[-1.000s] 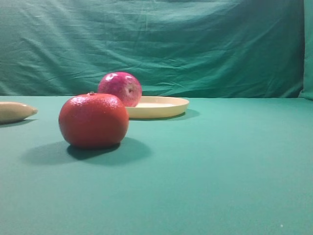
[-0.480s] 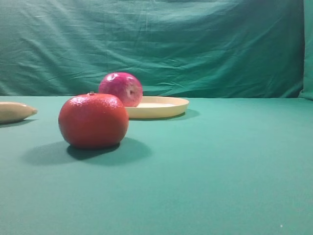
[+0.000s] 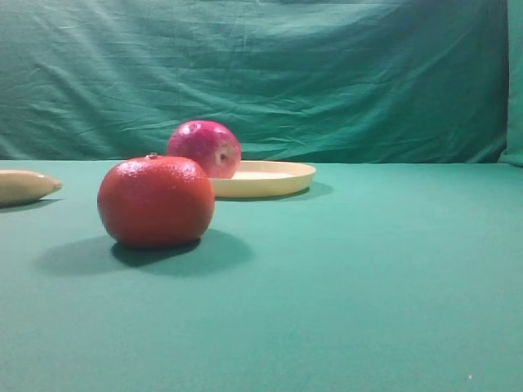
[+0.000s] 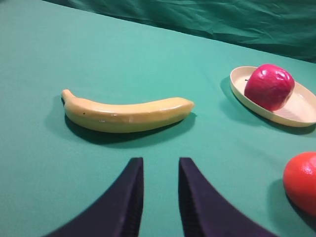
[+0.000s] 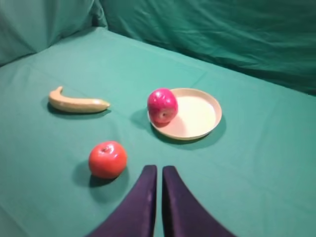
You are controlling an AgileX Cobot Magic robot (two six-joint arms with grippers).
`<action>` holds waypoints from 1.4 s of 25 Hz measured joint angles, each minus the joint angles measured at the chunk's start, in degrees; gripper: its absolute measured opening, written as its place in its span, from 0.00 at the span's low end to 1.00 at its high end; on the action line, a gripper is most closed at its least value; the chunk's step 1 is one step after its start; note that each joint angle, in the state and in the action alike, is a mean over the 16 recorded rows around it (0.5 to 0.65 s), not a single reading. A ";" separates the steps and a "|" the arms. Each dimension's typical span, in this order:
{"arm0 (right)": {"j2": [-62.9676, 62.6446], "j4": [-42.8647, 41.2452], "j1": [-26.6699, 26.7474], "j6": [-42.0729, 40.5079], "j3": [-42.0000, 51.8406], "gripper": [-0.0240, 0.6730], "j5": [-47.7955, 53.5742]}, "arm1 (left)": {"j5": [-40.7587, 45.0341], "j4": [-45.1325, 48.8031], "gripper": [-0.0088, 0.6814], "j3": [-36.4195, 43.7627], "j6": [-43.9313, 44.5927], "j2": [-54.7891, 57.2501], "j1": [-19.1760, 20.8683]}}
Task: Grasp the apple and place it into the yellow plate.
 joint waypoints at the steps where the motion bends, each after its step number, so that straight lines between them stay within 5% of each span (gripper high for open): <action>1: -1.19 -0.07 -1.53 0.00 1.90 0.03 -1.25 | 0.00 0.00 0.24 0.00 0.00 0.00 0.00; 13: -14.71 -1.35 -13.45 -0.03 21.61 0.03 -8.12 | 0.00 0.00 0.24 0.00 0.00 0.00 0.00; 35: -17.94 -2.28 -15.29 -0.75 31.18 0.03 -9.63 | 0.00 0.00 0.24 0.00 0.00 0.00 0.00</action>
